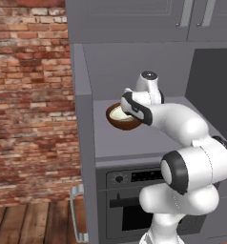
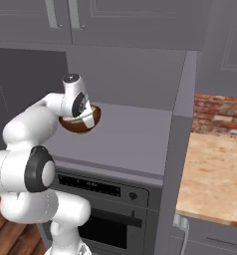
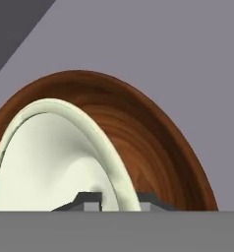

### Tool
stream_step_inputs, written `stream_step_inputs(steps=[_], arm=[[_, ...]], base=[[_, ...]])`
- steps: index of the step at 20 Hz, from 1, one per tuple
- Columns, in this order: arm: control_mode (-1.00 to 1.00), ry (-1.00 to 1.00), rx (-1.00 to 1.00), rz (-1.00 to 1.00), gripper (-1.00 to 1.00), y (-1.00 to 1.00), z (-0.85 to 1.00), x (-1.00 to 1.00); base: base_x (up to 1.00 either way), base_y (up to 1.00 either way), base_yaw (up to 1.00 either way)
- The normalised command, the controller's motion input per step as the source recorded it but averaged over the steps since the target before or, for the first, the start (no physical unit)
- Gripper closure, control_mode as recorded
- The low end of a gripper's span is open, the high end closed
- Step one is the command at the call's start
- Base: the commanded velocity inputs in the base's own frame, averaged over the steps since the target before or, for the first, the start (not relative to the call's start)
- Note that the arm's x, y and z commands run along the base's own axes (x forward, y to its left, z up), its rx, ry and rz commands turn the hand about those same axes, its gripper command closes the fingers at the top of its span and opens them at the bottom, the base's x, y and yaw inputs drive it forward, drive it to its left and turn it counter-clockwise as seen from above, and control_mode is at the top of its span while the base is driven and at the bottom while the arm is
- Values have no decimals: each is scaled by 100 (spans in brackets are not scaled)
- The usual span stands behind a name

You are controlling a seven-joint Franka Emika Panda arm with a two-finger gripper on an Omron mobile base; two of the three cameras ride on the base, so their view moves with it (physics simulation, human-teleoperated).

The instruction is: Pick up the bowls on the counter and stack them on top of one another in the open cabinet. Place the smaller bowl on top of the larger bowl.

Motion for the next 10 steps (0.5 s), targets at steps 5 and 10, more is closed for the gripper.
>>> stream_step_inputs(steps=[5,10], arm=[[-100,4,-1,0,-100,1,-26,-4],[-100,-1,0,0,-100,0,-17,-10]], base=[[0,0,0],[0,0,0]])
